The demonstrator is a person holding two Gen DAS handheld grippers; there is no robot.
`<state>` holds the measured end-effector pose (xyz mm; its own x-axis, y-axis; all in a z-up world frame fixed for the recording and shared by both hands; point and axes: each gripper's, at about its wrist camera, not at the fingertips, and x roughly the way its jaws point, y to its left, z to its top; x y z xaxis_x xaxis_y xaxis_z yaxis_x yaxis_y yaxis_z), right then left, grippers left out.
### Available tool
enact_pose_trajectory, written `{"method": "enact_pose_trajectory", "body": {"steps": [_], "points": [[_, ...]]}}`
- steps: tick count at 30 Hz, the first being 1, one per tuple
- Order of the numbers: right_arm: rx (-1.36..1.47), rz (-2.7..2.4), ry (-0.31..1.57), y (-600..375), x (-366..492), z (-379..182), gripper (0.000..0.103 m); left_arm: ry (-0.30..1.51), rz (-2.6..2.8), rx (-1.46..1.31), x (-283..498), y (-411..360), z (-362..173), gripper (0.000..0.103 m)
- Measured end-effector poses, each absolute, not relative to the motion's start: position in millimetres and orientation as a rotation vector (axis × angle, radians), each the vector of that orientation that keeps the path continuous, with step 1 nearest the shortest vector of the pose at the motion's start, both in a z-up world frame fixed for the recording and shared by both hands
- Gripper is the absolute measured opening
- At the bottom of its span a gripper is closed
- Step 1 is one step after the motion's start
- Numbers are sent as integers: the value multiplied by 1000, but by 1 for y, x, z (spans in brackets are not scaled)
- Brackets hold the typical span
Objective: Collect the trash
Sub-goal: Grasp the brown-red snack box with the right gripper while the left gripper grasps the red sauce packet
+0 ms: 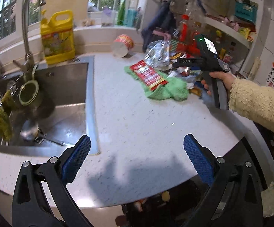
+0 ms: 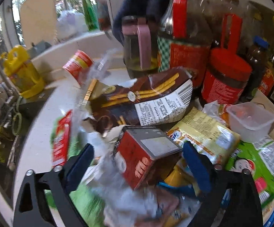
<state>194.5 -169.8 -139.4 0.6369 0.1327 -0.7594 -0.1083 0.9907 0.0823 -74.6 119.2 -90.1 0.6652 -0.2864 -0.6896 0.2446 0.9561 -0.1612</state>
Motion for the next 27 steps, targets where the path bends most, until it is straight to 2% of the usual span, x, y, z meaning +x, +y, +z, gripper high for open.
{"method": "enact_pose_trajectory", "body": {"steps": [2,6,13,20,27], "points": [[0,122,872,-168,201,-148,78,794,-291,-60,-74,124,-93,96],[19,135,855,-173,196,-147,75,798,-283,-73,-66,128,-94,96],[56,216,783,-187,156,-109,57,795,-337,-50,-42,109,-94,96],[90,248,762,-193,135,-89,56,774,-381,-20,-11,78,-92,96],[93,279,625,-208,58,-32,56,799,-337,-41,59,41,-92,96]]}}
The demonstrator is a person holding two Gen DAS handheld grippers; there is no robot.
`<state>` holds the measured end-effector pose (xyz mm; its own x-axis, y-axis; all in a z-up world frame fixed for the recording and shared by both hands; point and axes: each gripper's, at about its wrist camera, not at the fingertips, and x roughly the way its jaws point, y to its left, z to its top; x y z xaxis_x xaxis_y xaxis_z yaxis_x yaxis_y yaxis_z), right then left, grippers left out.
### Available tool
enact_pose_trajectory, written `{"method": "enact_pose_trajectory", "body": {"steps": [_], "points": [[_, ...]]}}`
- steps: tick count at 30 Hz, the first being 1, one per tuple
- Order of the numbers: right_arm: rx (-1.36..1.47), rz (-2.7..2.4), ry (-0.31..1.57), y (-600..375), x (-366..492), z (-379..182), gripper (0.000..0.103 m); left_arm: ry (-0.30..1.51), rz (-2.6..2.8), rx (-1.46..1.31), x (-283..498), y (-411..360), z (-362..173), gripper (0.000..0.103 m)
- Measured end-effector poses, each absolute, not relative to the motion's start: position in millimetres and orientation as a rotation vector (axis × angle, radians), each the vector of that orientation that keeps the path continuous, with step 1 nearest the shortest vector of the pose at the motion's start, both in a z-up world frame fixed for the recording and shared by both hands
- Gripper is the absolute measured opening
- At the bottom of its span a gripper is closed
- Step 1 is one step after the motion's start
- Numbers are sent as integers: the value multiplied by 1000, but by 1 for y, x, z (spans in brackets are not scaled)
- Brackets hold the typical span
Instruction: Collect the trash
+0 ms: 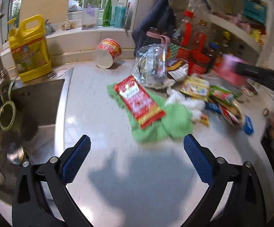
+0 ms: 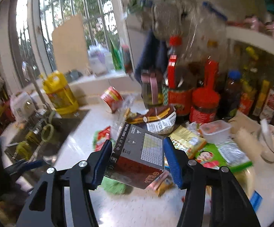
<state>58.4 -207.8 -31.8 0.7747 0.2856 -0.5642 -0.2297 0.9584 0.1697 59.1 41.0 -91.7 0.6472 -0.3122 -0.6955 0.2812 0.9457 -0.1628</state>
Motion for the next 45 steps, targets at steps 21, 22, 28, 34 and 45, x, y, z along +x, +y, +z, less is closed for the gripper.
{"method": "enact_pose_trajectory", "body": {"steps": [21,22,28,34,45], "points": [[207,195,627,-255,-12,-35,56,973,-264,-144,184,8,-124,8],[207,204,621,-253,-11,-33,56,965,-271,-155,180,13,-120,5],[214,266,596,-236,-9,-26,56,837,-343,-260,137,45,-76,0],[190,312,596,-217,-7,-22,56,844,-379,-207,117,46,-64,0],[172,326,628,-201,-8,-32,56,947,-317,-286,176,79,-118,96]]}}
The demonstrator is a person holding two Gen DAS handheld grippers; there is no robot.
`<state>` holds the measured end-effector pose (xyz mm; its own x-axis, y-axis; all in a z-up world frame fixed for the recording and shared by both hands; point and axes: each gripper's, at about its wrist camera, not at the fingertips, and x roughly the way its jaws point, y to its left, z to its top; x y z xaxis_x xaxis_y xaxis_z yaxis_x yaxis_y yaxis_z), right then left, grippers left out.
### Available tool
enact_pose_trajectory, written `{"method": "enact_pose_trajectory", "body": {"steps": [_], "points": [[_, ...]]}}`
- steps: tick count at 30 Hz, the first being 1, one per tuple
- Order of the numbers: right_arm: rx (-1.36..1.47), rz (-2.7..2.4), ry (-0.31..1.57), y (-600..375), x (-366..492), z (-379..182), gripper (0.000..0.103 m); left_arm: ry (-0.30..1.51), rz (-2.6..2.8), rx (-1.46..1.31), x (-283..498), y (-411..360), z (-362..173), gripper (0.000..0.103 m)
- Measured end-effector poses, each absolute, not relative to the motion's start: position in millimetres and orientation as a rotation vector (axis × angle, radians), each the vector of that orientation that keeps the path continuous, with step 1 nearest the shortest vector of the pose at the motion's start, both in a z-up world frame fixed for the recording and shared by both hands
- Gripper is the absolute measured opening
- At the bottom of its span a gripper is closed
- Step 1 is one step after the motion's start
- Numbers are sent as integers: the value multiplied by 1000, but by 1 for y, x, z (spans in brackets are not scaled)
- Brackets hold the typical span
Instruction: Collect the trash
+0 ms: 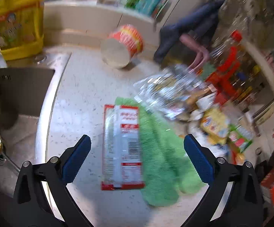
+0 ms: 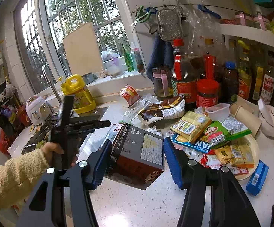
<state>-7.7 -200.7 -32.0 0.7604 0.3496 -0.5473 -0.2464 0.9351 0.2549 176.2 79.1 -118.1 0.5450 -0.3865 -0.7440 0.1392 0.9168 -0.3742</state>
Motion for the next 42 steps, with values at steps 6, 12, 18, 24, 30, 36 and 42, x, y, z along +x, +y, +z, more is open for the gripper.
{"method": "enact_pose_trajectory", "body": {"steps": [6,12,18,24,30,36,42], "points": [[191,296,638,-211,-7,-36,56,1044,-217,-53,188,60,-150,92],[188,279,643,-214,-7,-40,56,1004,-223,55,190,45,-155,46],[193,292,635,-211,-8,-37,56,960,-226,-18,179,61,-142,42],[198,308,618,-208,-8,-32,56,837,-268,-73,141,87,-88,41],[175,355,611,-199,-20,-22,56,751,-365,-85,57,88,-38,41],[139,406,704,-198,-69,-34,56,868,-579,-7,-59,67,-49,42],[190,379,958,-207,-134,-92,56,1123,-746,32,-139,38,-111,42]]}}
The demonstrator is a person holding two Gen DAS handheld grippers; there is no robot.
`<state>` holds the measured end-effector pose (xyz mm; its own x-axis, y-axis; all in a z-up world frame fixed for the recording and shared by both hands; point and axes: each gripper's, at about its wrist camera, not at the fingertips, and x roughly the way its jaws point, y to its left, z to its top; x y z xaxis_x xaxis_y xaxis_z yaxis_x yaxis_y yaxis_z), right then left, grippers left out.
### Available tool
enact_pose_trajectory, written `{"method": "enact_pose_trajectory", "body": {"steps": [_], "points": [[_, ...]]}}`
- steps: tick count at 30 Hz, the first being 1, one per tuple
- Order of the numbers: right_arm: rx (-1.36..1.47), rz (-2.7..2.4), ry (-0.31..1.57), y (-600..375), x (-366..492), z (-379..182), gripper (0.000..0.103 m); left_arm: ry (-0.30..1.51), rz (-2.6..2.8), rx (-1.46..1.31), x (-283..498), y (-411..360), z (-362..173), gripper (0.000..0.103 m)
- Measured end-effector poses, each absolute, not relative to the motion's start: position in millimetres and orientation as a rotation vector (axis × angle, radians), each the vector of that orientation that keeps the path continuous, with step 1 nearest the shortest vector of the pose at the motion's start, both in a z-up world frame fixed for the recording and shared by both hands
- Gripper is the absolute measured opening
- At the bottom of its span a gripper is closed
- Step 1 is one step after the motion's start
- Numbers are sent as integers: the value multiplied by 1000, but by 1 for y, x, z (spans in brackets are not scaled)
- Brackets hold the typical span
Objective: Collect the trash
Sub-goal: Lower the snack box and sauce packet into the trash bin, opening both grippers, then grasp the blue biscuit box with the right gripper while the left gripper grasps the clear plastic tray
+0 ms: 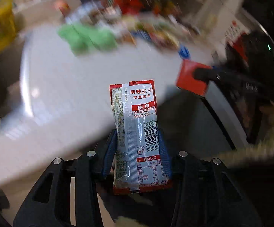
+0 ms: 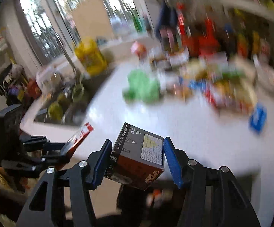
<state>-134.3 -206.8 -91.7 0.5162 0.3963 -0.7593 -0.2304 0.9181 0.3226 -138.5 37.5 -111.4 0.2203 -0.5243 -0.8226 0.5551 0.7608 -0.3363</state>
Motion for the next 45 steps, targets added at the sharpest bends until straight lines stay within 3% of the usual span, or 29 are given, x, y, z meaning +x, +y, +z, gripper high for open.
{"method": "enact_pose_trajectory", "body": {"steps": [10,12,13,14,15,16,17,21,27,31,35,45], "points": [[127,302,1205,-206,-159,-223,58,1334,-672,85,-131,14,-260,43],[140,285,1219,-210,-156,-240,71,1386,-648,89,-125,9,-287,45],[154,266,1218,-214,-154,-245,84,1407,-634,106,-124,6,-295,53],[167,227,1221,-219,-151,-247,91,1411,-632,124,-124,4,-297,67],[185,221,1214,-223,-150,-245,91,1397,-638,151,-125,1,-295,74],[189,212,1204,-226,-149,-241,96,1376,-647,174,-127,0,-289,89],[178,195,1196,-229,-150,-234,98,1342,-660,197,-129,0,-280,91],[204,195,1095,-247,-157,-180,98,1239,-711,181,-138,10,-230,95],[297,-1,782,-311,-112,-92,98,1045,-694,79,-117,17,-156,96],[263,-210,735,-359,-56,-101,98,978,-645,50,-93,8,-141,96],[218,-296,834,-378,-4,-132,98,955,-614,12,-73,5,-134,96],[173,-355,917,-402,15,-168,98,969,-592,-5,-54,-2,-135,96]]}}
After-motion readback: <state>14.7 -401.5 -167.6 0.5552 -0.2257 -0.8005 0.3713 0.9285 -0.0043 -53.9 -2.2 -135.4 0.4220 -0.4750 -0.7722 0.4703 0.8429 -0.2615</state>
